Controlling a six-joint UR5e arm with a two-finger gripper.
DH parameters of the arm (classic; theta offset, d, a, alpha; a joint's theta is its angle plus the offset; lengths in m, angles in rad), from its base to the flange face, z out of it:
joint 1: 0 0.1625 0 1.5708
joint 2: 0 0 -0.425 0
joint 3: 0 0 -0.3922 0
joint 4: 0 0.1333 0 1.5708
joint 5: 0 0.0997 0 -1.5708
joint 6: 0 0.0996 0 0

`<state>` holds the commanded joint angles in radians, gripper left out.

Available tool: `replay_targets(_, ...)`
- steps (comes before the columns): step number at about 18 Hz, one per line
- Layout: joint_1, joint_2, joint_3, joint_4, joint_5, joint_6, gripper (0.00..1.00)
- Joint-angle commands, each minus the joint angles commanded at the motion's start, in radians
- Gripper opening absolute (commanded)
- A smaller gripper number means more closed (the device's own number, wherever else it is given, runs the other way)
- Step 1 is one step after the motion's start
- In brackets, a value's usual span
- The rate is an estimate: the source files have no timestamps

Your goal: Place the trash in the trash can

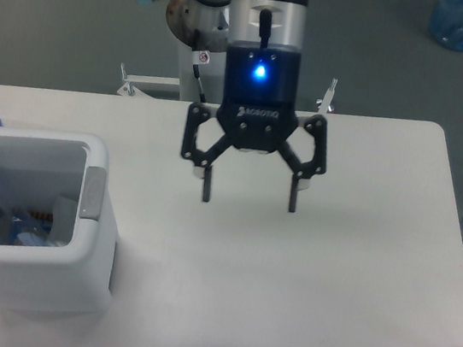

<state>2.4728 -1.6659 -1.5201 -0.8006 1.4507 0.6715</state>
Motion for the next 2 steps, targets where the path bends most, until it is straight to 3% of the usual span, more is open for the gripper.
replay_targets(2,0.000,0.008,-0.017,-0.002,0.034,0.028,1.00)
